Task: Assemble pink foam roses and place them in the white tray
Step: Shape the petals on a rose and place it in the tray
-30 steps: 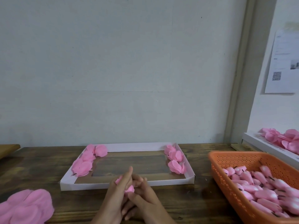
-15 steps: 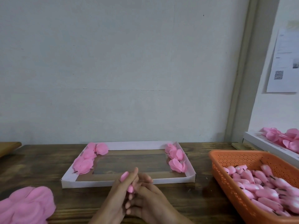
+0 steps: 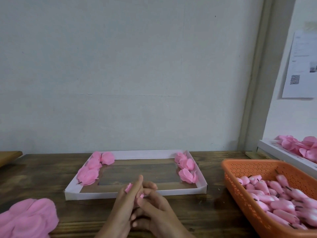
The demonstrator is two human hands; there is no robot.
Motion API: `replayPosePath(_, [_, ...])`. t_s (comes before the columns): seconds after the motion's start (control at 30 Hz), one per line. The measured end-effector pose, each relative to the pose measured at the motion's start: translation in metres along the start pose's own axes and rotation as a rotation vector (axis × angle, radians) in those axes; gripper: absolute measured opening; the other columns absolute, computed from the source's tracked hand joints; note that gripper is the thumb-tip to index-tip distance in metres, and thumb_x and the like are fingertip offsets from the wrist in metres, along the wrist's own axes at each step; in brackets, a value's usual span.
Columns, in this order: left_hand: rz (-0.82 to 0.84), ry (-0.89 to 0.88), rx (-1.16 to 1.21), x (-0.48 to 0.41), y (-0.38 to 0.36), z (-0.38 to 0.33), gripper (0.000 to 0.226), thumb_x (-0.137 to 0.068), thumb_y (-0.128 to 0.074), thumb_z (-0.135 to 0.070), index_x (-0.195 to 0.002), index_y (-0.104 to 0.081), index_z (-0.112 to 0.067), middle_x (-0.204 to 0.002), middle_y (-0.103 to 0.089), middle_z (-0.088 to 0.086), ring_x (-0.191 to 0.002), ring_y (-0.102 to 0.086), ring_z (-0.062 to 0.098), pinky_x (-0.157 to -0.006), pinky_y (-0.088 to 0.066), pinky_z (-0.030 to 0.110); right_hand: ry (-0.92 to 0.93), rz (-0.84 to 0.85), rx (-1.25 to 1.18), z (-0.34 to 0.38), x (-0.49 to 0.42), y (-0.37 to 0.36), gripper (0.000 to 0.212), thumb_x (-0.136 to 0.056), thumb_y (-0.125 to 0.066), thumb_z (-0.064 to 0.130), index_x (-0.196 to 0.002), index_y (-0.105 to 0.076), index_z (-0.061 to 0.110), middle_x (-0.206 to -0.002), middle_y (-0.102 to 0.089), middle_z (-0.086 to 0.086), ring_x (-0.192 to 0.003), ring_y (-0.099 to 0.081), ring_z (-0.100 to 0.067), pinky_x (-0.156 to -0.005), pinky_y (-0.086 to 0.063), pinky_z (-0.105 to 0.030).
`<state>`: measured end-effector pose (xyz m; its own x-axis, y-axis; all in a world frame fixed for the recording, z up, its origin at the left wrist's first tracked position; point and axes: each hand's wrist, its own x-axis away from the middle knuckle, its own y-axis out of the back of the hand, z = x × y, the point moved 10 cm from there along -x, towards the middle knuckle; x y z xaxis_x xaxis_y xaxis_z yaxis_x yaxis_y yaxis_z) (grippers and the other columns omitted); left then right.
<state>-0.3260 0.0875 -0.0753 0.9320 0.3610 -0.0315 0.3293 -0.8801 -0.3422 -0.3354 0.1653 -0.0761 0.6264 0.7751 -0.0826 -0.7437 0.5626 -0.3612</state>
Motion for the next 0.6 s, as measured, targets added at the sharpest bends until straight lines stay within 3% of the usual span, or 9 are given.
replayPosePath(0.07, [0.013,-0.016,0.013,-0.003,-0.002,-0.001,0.064,-0.087,-0.062,-0.054,-0.081,-0.066,0.01,-0.113,-0.075,0.023,-0.062,-0.07,0.022,-0.031,-0.035,0.018,0.047,0.014,0.058,0.004,-0.002,0.003,0.042,-0.092,-0.073,0.021,-0.124,-0.062,-0.004,-0.089,-0.069,-0.018,-0.079,-0.068,-0.026,-0.076,-0.058,-0.034])
replayPosePath(0.17, [0.035,-0.079,0.012,-0.005,-0.005,-0.004,0.052,-0.087,-0.056,-0.056,-0.058,-0.057,-0.013,-0.113,-0.074,0.024,-0.089,-0.077,0.029,-0.041,-0.044,0.021,0.105,0.024,0.11,0.009,-0.006,0.008,0.046,-0.092,-0.072,0.017,-0.128,-0.059,-0.009,-0.091,-0.07,-0.019,-0.081,-0.067,-0.025,-0.077,-0.057,-0.032])
replayPosePath(0.23, [0.037,-0.088,0.008,-0.006,-0.006,-0.006,0.05,-0.087,-0.061,-0.059,-0.061,-0.063,-0.016,-0.113,-0.075,0.023,-0.105,-0.075,0.035,-0.052,-0.054,0.028,0.127,0.037,0.1,0.009,-0.007,0.007,0.046,-0.093,-0.071,0.016,-0.131,-0.06,-0.007,-0.095,-0.069,-0.02,-0.082,-0.067,-0.025,-0.076,-0.057,-0.031])
replayPosePath(0.3, [0.018,-0.098,0.011,-0.004,-0.006,-0.01,0.049,-0.087,-0.07,-0.06,-0.083,-0.072,-0.011,-0.116,-0.076,0.021,-0.109,-0.074,0.035,-0.065,-0.062,0.031,0.12,0.054,0.062,0.007,-0.008,0.004,0.046,-0.093,-0.069,0.015,-0.13,-0.059,-0.01,-0.092,-0.069,-0.018,-0.081,-0.066,-0.023,-0.074,-0.057,-0.031])
replayPosePath(0.37, [0.01,-0.143,-0.038,-0.002,-0.005,-0.017,0.061,-0.086,-0.061,-0.065,-0.113,-0.07,-0.011,-0.121,-0.076,0.014,-0.09,-0.078,0.026,-0.055,-0.058,0.025,0.105,0.07,0.013,0.005,-0.009,0.001,0.043,-0.092,-0.069,0.014,-0.125,-0.06,-0.012,-0.09,-0.069,-0.016,-0.078,-0.067,-0.022,-0.072,-0.056,-0.031])
replayPosePath(0.43, [-0.049,-0.201,-0.095,0.003,-0.001,-0.032,0.051,-0.101,-0.045,-0.063,-0.124,-0.068,-0.024,-0.128,-0.074,0.003,-0.061,-0.068,0.012,-0.038,-0.044,0.02,0.095,0.058,-0.033,0.006,-0.009,0.0,0.039,-0.09,-0.069,0.013,-0.122,-0.062,-0.009,-0.094,-0.07,-0.018,-0.075,-0.066,-0.022,-0.069,-0.055,-0.032])
replayPosePath(0.47, [-0.116,-0.265,-0.115,0.004,0.004,-0.043,0.049,-0.106,-0.036,-0.057,-0.127,-0.067,-0.026,-0.131,-0.072,0.001,-0.059,-0.066,0.01,-0.04,-0.046,0.021,0.095,0.049,-0.045,0.007,-0.009,0.0,0.04,-0.091,-0.071,0.012,-0.123,-0.062,-0.009,-0.097,-0.07,-0.019,-0.074,-0.065,-0.022,-0.068,-0.054,-0.032])
replayPosePath(0.53, [-0.324,-0.42,-0.202,0.018,0.023,-0.073,0.045,-0.107,-0.039,-0.054,-0.127,-0.065,-0.023,-0.131,-0.07,-0.001,-0.085,-0.07,0.006,-0.07,-0.056,0.023,0.097,0.019,-0.057,0.009,-0.008,0.004,0.04,-0.095,-0.072,0.011,-0.127,-0.061,-0.01,-0.1,-0.071,-0.018,-0.075,-0.065,-0.022,-0.068,-0.055,-0.032])
replayPosePath(0.6, [-0.497,-0.528,-0.314,0.035,0.053,-0.106,0.032,-0.102,-0.051,-0.055,-0.115,-0.066,-0.03,-0.12,-0.068,-0.009,-0.103,-0.065,0.004,-0.089,-0.047,0.023,0.086,-0.021,-0.064,0.009,-0.008,0.009,0.041,-0.092,-0.068,0.014,-0.126,-0.061,-0.009,-0.1,-0.072,-0.016,-0.075,-0.065,-0.022,-0.068,-0.054,-0.032])
